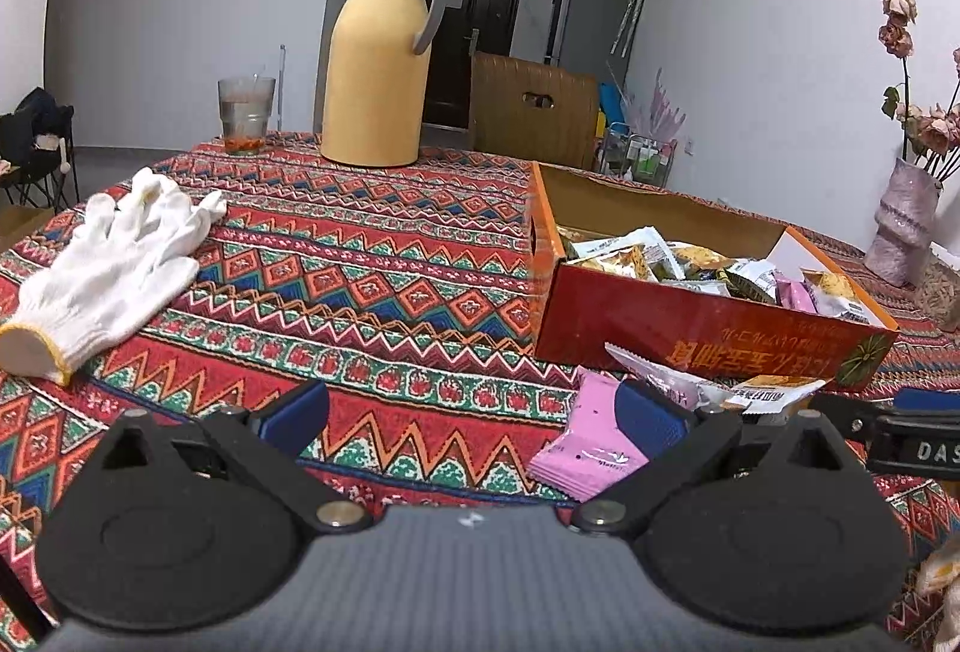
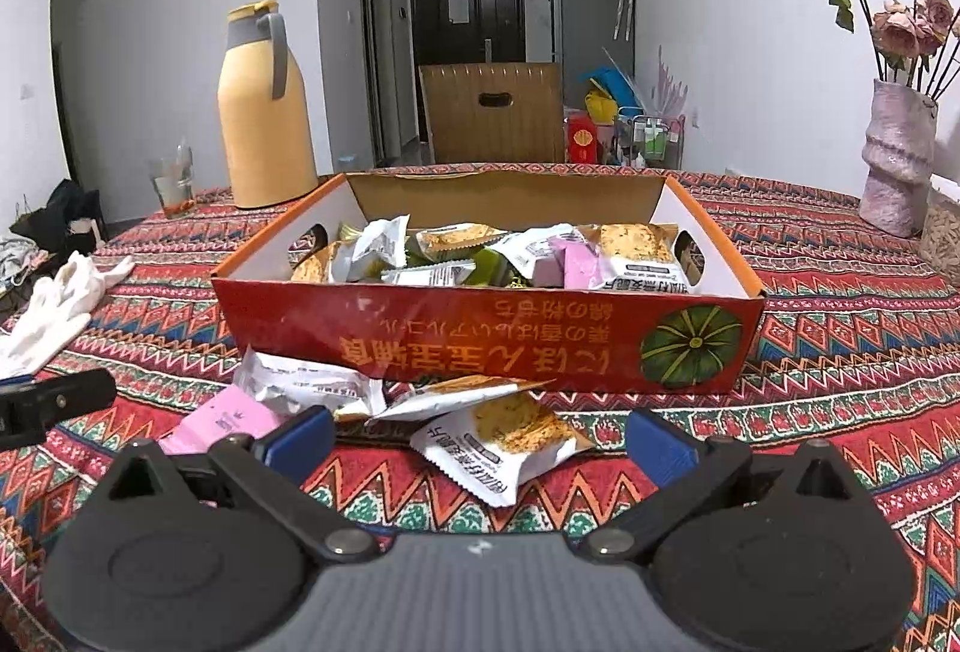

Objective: Organize snacks
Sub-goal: 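Grasp the white-and-gold cracker packet with the right gripper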

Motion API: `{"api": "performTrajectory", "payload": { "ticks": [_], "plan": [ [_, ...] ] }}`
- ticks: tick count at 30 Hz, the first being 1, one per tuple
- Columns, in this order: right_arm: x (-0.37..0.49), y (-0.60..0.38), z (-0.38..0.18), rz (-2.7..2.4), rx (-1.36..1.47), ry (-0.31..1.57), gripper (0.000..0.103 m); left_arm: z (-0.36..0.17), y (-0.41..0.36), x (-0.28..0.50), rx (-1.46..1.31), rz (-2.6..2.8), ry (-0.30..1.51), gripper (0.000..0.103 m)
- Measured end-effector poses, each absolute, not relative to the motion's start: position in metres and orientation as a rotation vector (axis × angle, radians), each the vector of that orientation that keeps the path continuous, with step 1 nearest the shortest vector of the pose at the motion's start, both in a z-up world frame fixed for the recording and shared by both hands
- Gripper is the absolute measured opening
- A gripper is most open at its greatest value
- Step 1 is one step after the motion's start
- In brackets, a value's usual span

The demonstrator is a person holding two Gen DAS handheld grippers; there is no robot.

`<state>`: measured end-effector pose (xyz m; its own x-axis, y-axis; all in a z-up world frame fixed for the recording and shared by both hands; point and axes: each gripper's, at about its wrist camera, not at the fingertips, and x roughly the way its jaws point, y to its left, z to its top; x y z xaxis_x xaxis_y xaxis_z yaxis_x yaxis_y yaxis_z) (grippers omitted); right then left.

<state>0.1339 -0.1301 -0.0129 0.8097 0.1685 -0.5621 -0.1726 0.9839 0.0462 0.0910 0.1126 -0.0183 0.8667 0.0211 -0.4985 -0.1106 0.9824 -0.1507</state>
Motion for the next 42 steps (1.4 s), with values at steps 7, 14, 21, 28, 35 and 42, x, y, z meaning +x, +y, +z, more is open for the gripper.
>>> {"api": "performTrajectory", "payload": {
  "ticks": [7,14,21,28,35,42],
  "plan": [
    [0.16,-0.123,-0.022,0.158,-0.121,0.651,0.103,-0.027,0.114,0.097,-0.202,0.067,0.533,0.103],
    [0.177,-0.124,-0.043,0.185,-0.175,0.734,0.103,-0.03,0.114,0.099,-0.216,0.048,0.546,0.103],
    [0.194,-0.128,-0.053,0.249,-0.115,0.76,0.098,-0.031,0.115,0.098,-0.228,0.045,0.547,0.103],
    [0.187,-0.134,-0.052,0.29,-0.088,0.756,0.083,-0.032,0.115,0.099,-0.229,0.044,0.55,0.103],
    [0.17,-0.144,-0.047,0.302,-0.042,0.731,0.05,-0.032,0.115,0.099,-0.224,0.051,0.558,0.103],
    [0.149,-0.16,-0.041,0.281,0.006,0.684,0.049,-0.032,0.114,0.101,-0.218,0.059,0.569,0.103]
  ]
}}
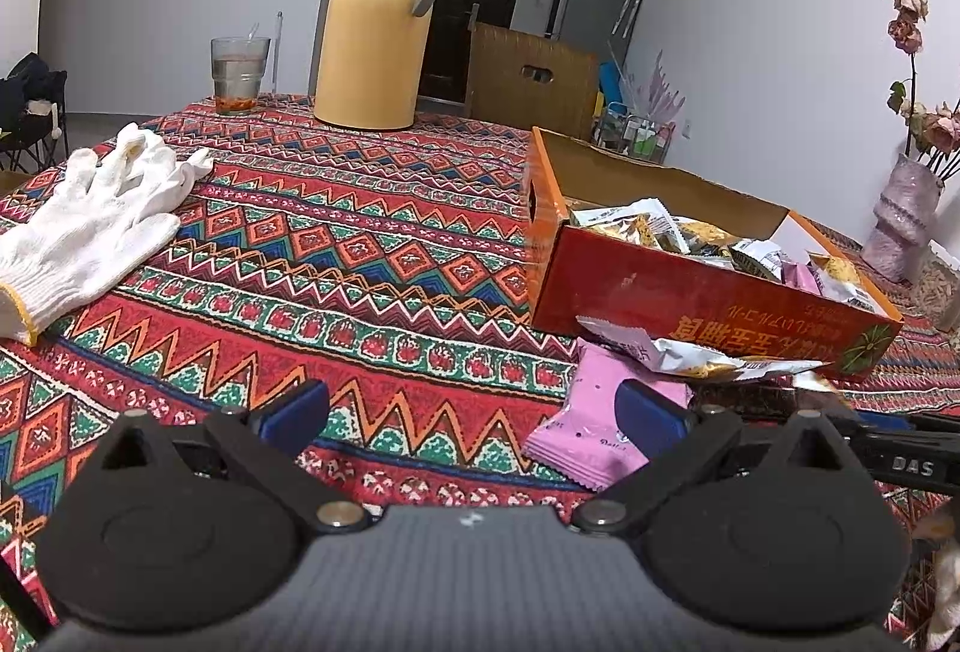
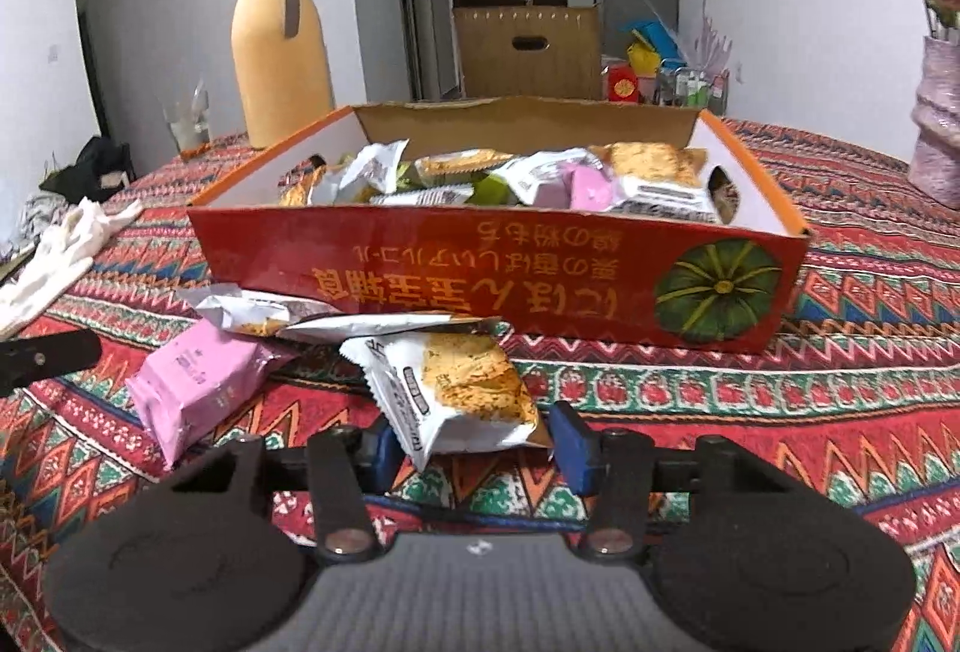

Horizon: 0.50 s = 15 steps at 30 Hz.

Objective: Organize snacks
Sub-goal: 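Grasp the white-and-gold cracker packet with the right gripper, then grasp the pink packet with the left gripper while the right holds its cracker packet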

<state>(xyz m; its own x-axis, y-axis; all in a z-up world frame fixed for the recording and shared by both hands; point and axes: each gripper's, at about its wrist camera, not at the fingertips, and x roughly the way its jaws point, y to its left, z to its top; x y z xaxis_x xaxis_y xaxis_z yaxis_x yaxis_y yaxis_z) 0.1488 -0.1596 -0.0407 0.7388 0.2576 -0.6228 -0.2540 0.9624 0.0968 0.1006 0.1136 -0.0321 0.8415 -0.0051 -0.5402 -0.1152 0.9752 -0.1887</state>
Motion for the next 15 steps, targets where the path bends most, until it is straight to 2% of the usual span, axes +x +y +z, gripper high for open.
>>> {"api": "performTrajectory", "payload": {
  "ticks": [8,15],
  "plan": [
    [0.127,-0.178,-0.031,0.239,0.019,0.612,0.05,-0.013,0.092,0.098,-0.147,0.011,0.571,0.103],
    [0.113,-0.198,-0.026,0.212,0.047,0.571,0.05,-0.015,0.053,0.12,-0.012,-0.041,0.678,0.103]
  ]
}}
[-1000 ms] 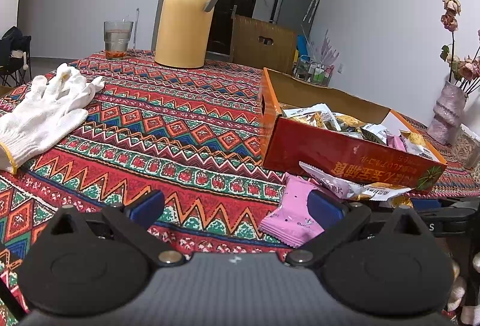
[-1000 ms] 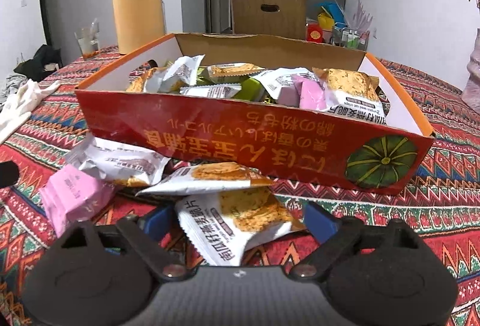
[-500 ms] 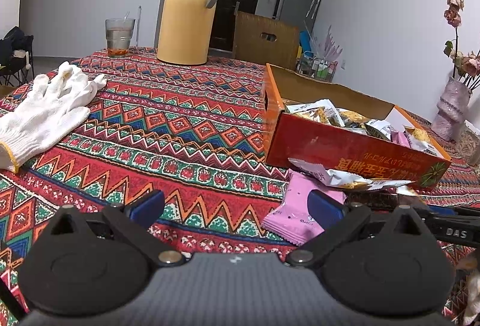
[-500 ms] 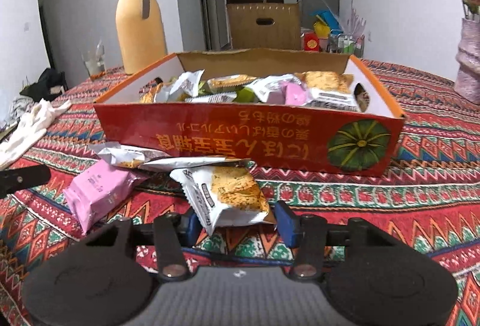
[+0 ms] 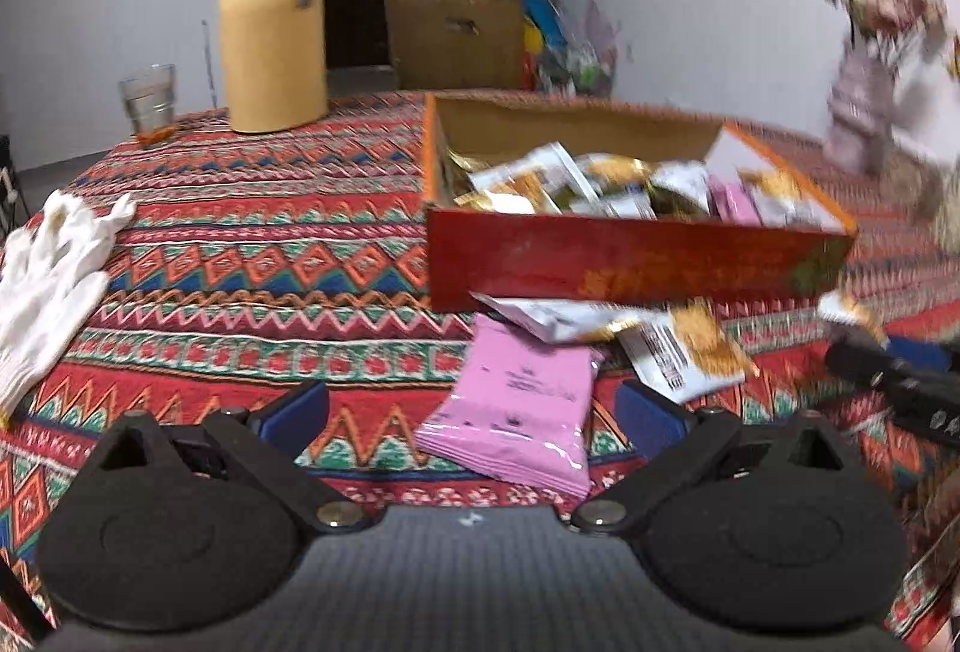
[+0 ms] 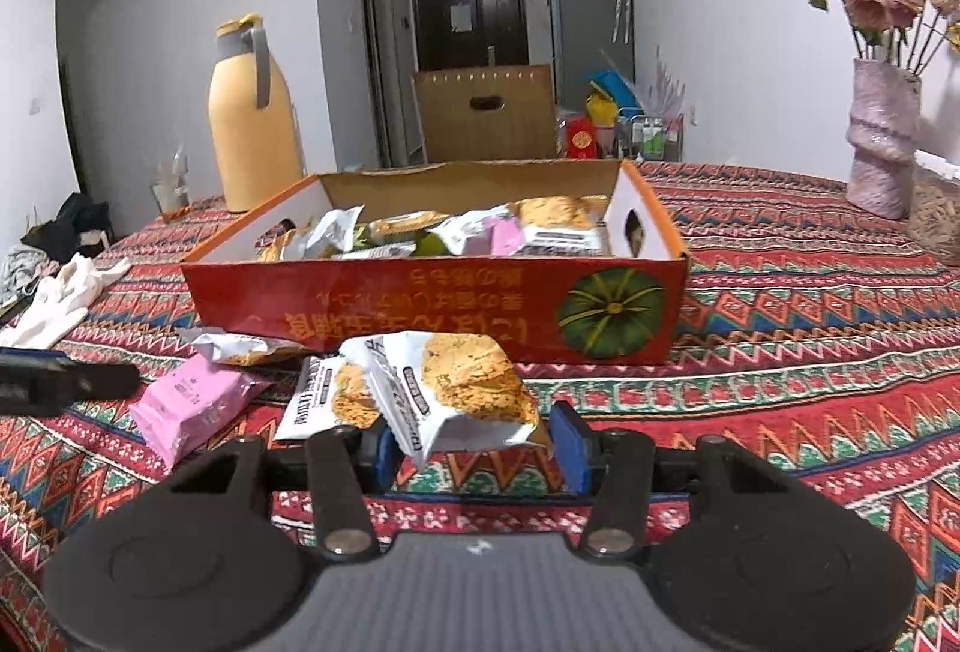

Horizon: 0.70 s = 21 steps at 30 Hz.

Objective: Organize snacks
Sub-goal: 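Grasp the pink packet with the left gripper while the right holds its cracker packet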

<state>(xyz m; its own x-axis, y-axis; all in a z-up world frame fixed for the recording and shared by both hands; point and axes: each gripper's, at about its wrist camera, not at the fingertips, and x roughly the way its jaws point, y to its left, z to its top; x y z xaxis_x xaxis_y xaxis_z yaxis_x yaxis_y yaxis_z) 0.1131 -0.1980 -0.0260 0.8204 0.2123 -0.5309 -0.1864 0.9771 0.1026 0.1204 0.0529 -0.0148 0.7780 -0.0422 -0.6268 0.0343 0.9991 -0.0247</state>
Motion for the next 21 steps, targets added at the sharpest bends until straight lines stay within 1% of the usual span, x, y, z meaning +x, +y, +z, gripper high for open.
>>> {"api": "performTrajectory", "payload": {
  "ticks": [14,15,16,17,18,20,21],
  "plan": [
    [0.105,-0.222,-0.03,0.183,0.096,0.553,0.05,-0.038,0.033,0.166,0.0,-0.006,0.788,0.102],
    [0.105,-0.223,-0.03,0.184,0.1,0.553,0.05,-0.039,0.032,0.166,-0.002,-0.007,0.792,0.097],
    [0.105,-0.223,-0.031,0.185,0.102,0.554,0.05,-0.04,0.03,0.167,0.001,-0.008,0.797,0.089],
    [0.105,-0.224,-0.031,0.187,0.104,0.554,0.05,-0.041,0.029,0.167,0.003,-0.015,0.805,0.085],
    [0.105,-0.224,-0.031,0.188,0.106,0.553,0.05,-0.043,0.027,0.168,0.006,-0.02,0.814,0.079],
    [0.104,-0.224,-0.032,0.191,0.11,0.552,0.05,-0.043,0.023,0.163,0.032,-0.032,0.796,0.069],
    [0.104,-0.224,-0.032,0.192,0.113,0.552,0.05,-0.042,0.022,0.16,0.033,-0.052,0.792,0.062]
  ]
}}
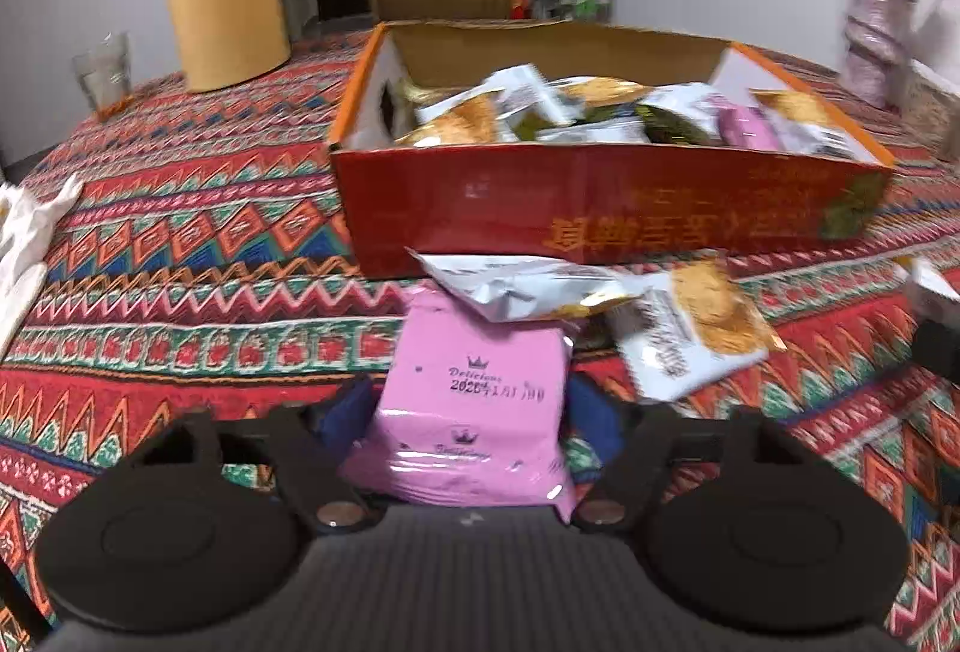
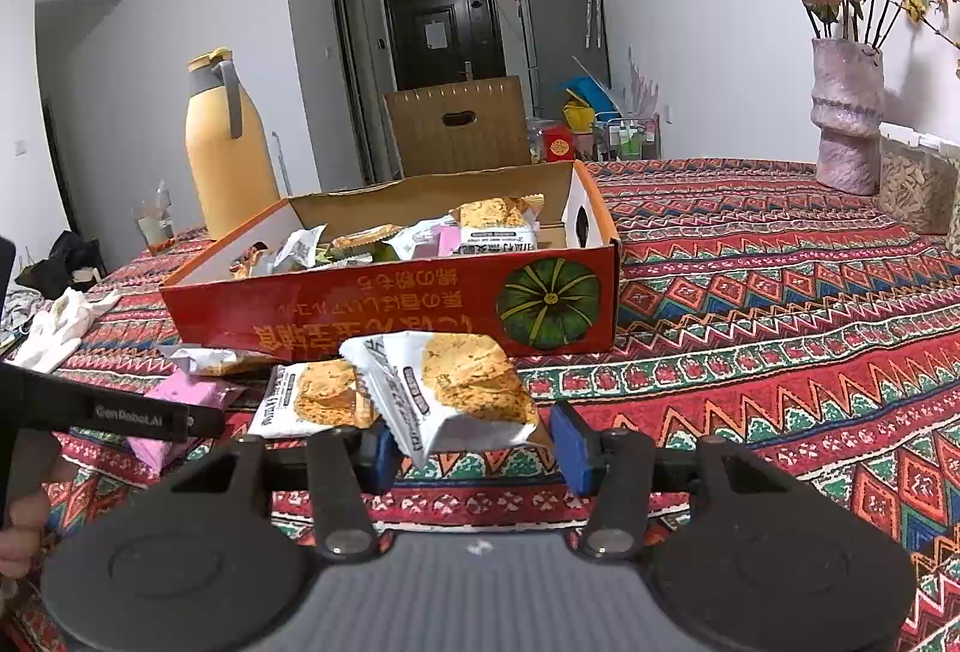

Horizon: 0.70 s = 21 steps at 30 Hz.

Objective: Organize snacks
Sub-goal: 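Grasp the pink packet with the left gripper while the right holds its cracker packet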

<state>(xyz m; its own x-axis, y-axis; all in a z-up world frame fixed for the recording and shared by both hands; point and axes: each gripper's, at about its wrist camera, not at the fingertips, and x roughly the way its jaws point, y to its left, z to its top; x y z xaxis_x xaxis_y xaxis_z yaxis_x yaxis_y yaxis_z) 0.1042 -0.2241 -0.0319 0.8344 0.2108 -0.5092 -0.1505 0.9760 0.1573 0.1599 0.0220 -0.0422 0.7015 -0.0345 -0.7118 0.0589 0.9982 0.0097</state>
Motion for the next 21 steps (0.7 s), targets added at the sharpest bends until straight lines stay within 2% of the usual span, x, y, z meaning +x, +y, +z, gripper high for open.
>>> {"api": "performTrajectory", "payload": {
  "ticks": [13,21],
  "plan": [
    [0.099,-0.223,-0.03,0.206,0.117,0.539,0.05,-0.031,0.009,0.12,0.037,-0.107,0.72,0.062],
    [0.096,-0.222,-0.023,0.203,0.113,0.512,0.05,-0.003,-0.002,0.094,0.022,-0.164,0.632,0.062]
  ]
}}
